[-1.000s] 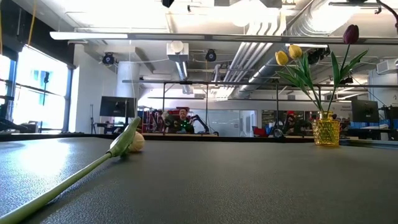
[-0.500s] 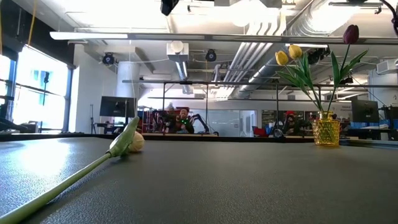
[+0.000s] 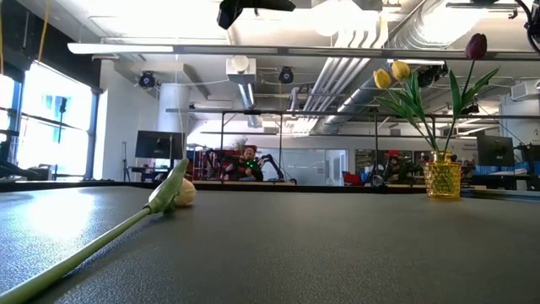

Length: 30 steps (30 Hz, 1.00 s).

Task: Sort flowers into vase by color
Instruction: Put the red flower into the transparent vase, then put the white flower into the transparent vase

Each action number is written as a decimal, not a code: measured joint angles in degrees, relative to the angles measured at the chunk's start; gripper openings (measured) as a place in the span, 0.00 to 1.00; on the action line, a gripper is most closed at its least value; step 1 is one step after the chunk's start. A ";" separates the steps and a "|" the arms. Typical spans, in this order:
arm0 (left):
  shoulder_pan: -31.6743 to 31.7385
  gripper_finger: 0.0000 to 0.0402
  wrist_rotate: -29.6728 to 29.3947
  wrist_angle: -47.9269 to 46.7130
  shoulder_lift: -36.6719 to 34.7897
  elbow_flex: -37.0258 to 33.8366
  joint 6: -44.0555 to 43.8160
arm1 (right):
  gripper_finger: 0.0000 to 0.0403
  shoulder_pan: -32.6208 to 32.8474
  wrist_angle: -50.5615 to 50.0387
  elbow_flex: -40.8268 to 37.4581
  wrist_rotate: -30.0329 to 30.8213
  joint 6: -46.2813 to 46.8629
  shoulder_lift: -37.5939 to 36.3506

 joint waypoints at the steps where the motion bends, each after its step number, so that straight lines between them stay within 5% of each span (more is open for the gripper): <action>1: 0.00 0.23 -0.01 0.08 0.00 0.00 -0.60 | 0.25 0.11 0.01 0.01 -2.42 1.72 -0.20; 12: 0.00 0.23 3.33 -2.52 -0.02 0.02 -4.65 | 0.31 0.16 -0.02 0.00 -24.86 15.23 -0.92; 19: -0.76 0.23 2.68 -12.71 -0.02 0.02 -11.94 | 0.31 -0.02 -5.20 -0.01 -33.77 22.65 -0.94; 23: -2.01 0.23 1.81 -16.01 0.51 -0.88 -14.60 | 0.31 -0.02 -12.00 0.00 -31.70 25.77 -0.94; 30: -4.66 0.23 2.47 -10.90 0.96 -8.31 -25.03 | 0.31 -0.02 -16.04 0.01 -14.80 27.84 -0.95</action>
